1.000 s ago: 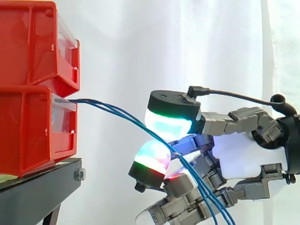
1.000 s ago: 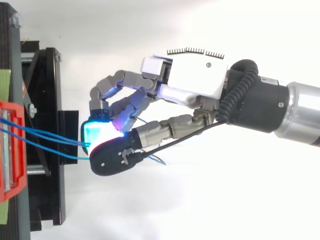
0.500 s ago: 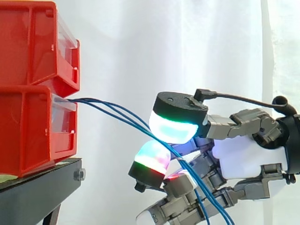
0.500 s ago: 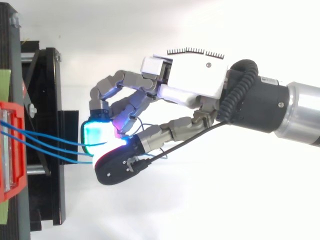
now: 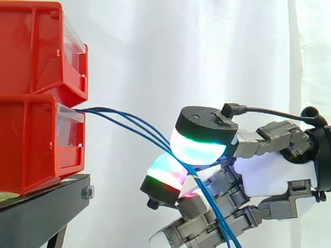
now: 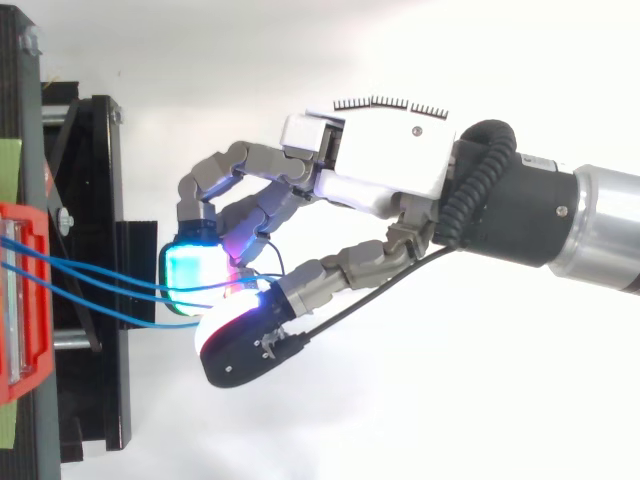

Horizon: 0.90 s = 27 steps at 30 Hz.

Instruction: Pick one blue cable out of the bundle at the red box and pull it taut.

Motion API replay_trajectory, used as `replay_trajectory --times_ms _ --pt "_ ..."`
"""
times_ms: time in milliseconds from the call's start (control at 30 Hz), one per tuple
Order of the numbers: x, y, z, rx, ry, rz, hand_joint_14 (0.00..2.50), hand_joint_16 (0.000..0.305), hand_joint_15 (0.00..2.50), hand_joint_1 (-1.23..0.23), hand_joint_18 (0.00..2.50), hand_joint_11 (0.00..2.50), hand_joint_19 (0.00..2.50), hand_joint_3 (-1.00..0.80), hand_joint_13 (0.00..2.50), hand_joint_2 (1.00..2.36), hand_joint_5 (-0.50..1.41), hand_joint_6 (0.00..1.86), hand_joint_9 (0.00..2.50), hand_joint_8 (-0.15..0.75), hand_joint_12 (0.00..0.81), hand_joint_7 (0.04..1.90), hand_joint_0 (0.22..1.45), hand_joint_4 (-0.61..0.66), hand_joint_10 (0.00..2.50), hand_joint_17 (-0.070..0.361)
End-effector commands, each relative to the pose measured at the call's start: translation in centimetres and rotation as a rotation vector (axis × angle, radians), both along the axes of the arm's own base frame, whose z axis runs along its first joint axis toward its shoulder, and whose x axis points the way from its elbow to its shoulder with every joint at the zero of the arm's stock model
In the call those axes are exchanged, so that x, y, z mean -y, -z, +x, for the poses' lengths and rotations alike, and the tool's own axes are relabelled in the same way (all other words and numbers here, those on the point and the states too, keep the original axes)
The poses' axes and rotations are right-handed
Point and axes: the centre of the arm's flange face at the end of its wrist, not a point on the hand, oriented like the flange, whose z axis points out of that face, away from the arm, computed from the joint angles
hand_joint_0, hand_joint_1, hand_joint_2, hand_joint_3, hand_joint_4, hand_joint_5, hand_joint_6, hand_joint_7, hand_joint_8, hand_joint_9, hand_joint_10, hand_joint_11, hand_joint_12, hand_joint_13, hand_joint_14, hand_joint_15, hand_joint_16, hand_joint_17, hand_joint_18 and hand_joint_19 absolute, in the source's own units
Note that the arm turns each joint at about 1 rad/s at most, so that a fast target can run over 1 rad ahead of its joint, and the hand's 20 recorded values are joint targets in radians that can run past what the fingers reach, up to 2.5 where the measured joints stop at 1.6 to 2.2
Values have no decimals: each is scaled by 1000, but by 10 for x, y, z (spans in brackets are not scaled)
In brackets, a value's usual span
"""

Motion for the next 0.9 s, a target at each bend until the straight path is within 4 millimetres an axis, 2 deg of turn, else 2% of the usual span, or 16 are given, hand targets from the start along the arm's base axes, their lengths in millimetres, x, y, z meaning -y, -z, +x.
replay_trajectory --times_ms 0,333,400,733,867 --pt "0 0 0 0 -1 0 14 62 342 -960 439 1183 285 -500 551 1000 -208 863 923 342 391 1095 601 170 24 139" --pt "0 0 0 0 -1 0 13 67 327 -976 435 1142 276 -500 526 1000 -222 858 865 364 409 1052 501 198 19 150" --pt "0 0 0 0 -1 0 12 68 305 -971 433 1009 265 -500 500 1000 -224 858 750 372 415 1056 489 207 20 153" --pt "-1 -4 1 -4 1 12 12 68 303 -950 414 956 269 -500 489 1000 -223 857 710 374 414 1051 502 208 21 152" --pt "-2 -7 1 -7 0 12 15 64 328 -928 418 1038 287 -500 527 1000 -216 866 791 361 399 1078 579 191 22 144"
